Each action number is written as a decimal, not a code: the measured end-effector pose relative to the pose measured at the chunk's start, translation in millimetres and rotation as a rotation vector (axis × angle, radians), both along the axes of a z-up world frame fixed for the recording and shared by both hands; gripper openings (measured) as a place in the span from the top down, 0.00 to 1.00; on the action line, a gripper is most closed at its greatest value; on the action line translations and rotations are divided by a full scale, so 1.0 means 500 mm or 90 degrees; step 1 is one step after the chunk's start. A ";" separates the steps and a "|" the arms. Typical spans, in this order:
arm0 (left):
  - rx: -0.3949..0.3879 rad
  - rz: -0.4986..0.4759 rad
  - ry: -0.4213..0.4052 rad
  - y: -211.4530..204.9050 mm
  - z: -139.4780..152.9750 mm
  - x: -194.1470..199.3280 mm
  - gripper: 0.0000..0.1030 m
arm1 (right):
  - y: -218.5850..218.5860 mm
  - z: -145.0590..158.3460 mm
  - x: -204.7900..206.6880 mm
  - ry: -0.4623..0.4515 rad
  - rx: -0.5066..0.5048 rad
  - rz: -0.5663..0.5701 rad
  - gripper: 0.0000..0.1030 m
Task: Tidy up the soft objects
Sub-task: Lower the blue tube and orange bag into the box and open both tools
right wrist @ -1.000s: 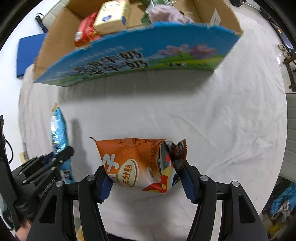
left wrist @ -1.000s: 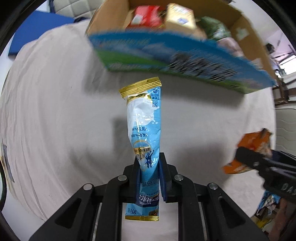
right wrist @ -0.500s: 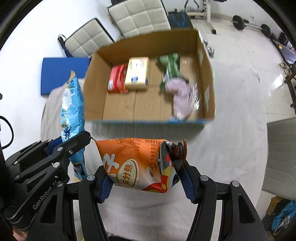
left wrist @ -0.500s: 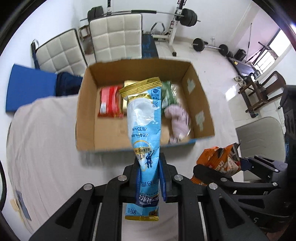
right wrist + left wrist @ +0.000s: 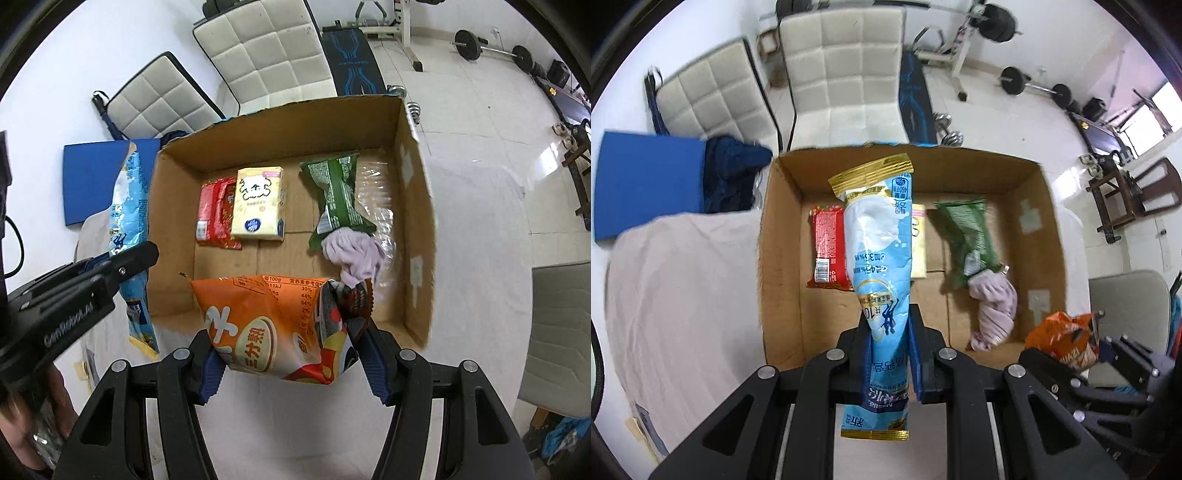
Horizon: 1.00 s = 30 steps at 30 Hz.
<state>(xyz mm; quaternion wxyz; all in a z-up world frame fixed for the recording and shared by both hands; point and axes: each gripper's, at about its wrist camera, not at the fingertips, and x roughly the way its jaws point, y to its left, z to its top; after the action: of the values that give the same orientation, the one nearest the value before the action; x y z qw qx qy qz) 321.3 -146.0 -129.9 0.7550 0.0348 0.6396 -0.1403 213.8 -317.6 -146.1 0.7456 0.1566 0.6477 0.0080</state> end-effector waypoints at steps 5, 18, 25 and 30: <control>-0.023 0.028 0.102 0.019 -0.095 0.068 0.86 | 0.013 -0.093 0.048 0.057 0.017 -0.007 0.37; 0.004 0.016 0.171 0.014 -0.219 0.071 0.84 | 0.064 -0.226 0.089 0.142 0.015 0.016 0.35; 0.027 0.041 0.183 0.019 -0.228 0.056 0.65 | 0.062 -0.245 0.091 0.162 0.003 0.016 0.12; 0.036 0.051 0.148 0.031 -0.199 0.043 0.51 | 0.061 -0.219 0.084 0.153 -0.028 0.031 0.05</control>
<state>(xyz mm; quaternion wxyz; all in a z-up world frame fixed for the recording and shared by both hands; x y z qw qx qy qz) 342.7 -130.4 -229.3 0.6795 0.0136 0.7274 -0.0951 255.8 -287.0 -255.4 0.6654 0.1243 0.7360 -0.0073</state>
